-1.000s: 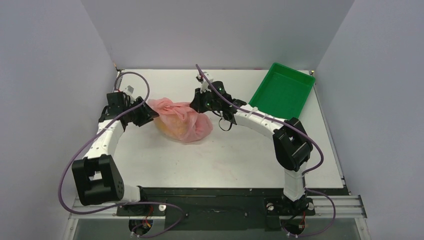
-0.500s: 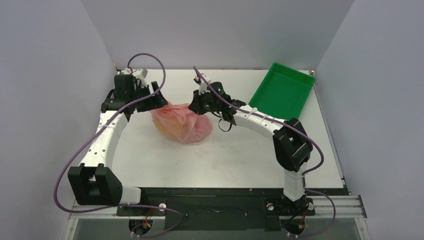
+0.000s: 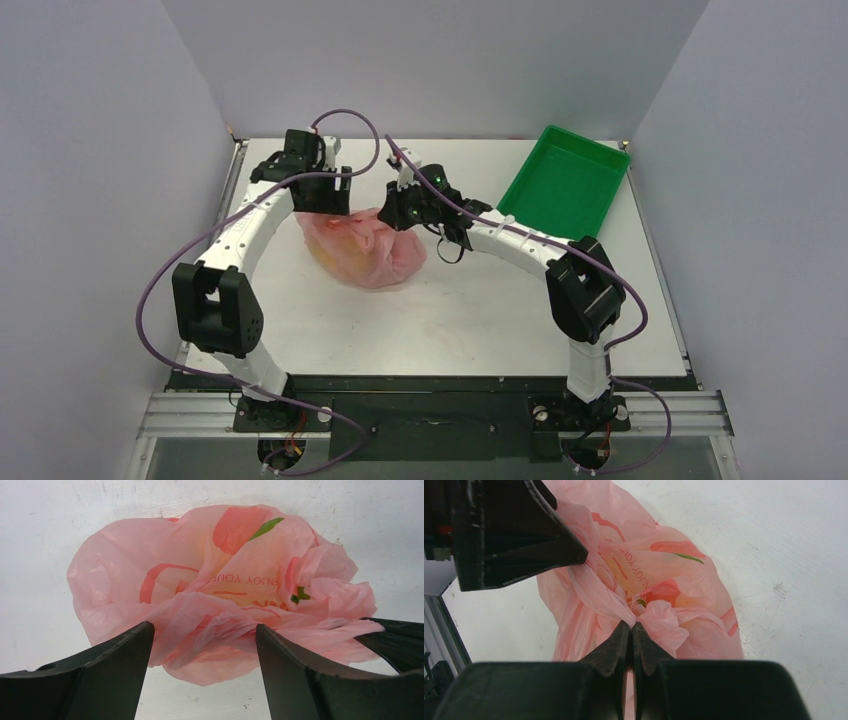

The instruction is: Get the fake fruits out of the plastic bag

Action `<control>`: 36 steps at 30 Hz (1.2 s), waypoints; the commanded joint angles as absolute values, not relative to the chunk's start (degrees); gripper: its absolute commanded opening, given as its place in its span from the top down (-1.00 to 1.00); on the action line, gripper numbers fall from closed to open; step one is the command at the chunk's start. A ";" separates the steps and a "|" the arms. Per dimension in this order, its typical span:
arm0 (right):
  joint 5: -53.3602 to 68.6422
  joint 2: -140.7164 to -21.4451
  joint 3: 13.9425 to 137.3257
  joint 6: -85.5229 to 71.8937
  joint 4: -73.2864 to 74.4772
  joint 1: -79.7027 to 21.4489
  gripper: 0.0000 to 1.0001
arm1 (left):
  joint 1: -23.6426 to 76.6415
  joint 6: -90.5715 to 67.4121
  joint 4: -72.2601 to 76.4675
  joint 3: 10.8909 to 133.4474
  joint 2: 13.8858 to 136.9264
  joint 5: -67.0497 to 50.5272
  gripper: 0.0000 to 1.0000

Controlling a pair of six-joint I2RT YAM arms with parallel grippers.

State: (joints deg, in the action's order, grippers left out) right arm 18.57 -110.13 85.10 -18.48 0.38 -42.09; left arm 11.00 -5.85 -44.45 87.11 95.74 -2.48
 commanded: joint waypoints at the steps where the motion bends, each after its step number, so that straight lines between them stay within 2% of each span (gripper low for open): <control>1: 19.61 -106.55 85.70 -17.69 -1.39 -42.31 1.00 | 12.22 -4.81 -44.56 88.86 96.96 1.31 -0.42; 3: 19.55 -106.60 85.63 -17.69 -1.40 -42.21 1.00 | 12.32 -5.79 -43.82 87.79 97.40 2.16 -0.32; 5: 19.49 -106.61 85.56 -17.74 -1.47 -42.22 1.00 | 12.32 -6.82 -43.07 86.35 97.27 3.52 -0.11; 6: 19.50 -106.61 85.54 -17.71 -1.49 -42.24 1.00 | 12.24 -7.23 -42.56 85.89 96.96 4.73 0.08; 7: 19.42 -106.55 85.55 -17.64 -1.45 -42.21 1.00 | 12.22 -8.22 -42.33 84.93 96.69 5.48 0.15; 8: 19.42 -106.49 85.46 -17.68 -1.48 -42.26 1.00 | 12.15 -8.73 -41.89 84.52 96.09 7.15 0.35; 13: 19.24 -106.35 85.14 -18.06 -2.02 -42.08 1.00 | 10.96 -12.30 -41.10 81.77 93.77 11.35 0.98; 17: 17.69 -105.80 84.50 -18.23 -2.49 -41.95 1.00 | 8.24 -17.76 -39.36 77.56 87.94 14.00 1.00; 20: 14.79 -104.15 82.25 -19.02 -3.74 -41.80 1.00 | 4.06 -23.60 -34.73 70.88 82.38 11.46 1.00; 26: 9.88 -101.97 77.27 -23.23 -8.94 -40.53 1.00 | -11.43 -36.20 -19.07 54.53 68.83 -6.93 1.00; 29: 10.00 -101.37 75.36 -23.80 -11.59 -40.36 1.00 | -13.71 -39.36 -12.94 50.44 65.28 -14.93 1.00; 36: 13.81 -100.37 75.25 -22.95 -12.59 -40.67 1.00 | -14.53 -36.55 -14.44 50.77 63.52 -23.90 0.95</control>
